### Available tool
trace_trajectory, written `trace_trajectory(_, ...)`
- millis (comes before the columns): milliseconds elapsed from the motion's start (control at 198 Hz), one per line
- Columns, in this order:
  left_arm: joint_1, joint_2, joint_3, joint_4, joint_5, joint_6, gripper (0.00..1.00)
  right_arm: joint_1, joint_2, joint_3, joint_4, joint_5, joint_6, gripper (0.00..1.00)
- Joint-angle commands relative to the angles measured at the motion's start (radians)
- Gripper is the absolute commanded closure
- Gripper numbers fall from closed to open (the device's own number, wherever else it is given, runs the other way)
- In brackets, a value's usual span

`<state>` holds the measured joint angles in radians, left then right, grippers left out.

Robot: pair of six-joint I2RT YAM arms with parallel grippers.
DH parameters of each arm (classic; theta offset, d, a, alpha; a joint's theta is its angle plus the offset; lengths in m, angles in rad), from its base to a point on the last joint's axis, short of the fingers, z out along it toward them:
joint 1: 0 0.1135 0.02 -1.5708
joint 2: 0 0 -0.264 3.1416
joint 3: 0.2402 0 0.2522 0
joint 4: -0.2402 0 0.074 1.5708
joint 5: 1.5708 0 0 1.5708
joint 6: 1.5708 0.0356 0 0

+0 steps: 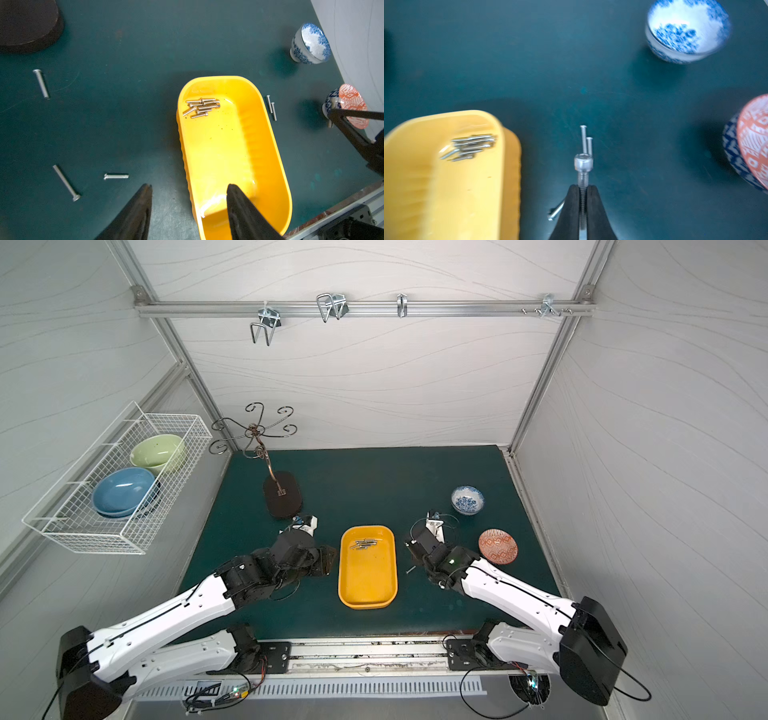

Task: Take out the screws from the storage box
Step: Place the screw at the center of the board.

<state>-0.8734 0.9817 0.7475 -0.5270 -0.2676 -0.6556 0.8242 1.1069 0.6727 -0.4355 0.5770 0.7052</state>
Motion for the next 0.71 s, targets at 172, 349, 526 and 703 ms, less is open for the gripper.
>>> trace_trajectory(172,-0.036,0.104,0.116,0.055,-0.086,0.078,0.23,-0.152,0.013,-0.097,0.162,-0.171,-0.04,0.93)
trace_trajectory(349,-0.037,0.172,0.123,0.145,-0.003,0.182,0.24,-0.23,0.065,-0.132,0.239,-0.24,-0.074,0.92)
trace_trajectory(526,-0.036,0.239,0.144,0.17,0.055,0.282,0.27,-0.269,0.142,-0.153,0.345,-0.298,-0.11,0.92)
trace_trajectory(703,-0.036,0.378,0.224,0.087,0.066,0.347,0.42,-0.27,0.273,-0.121,0.396,-0.333,-0.127,0.92)
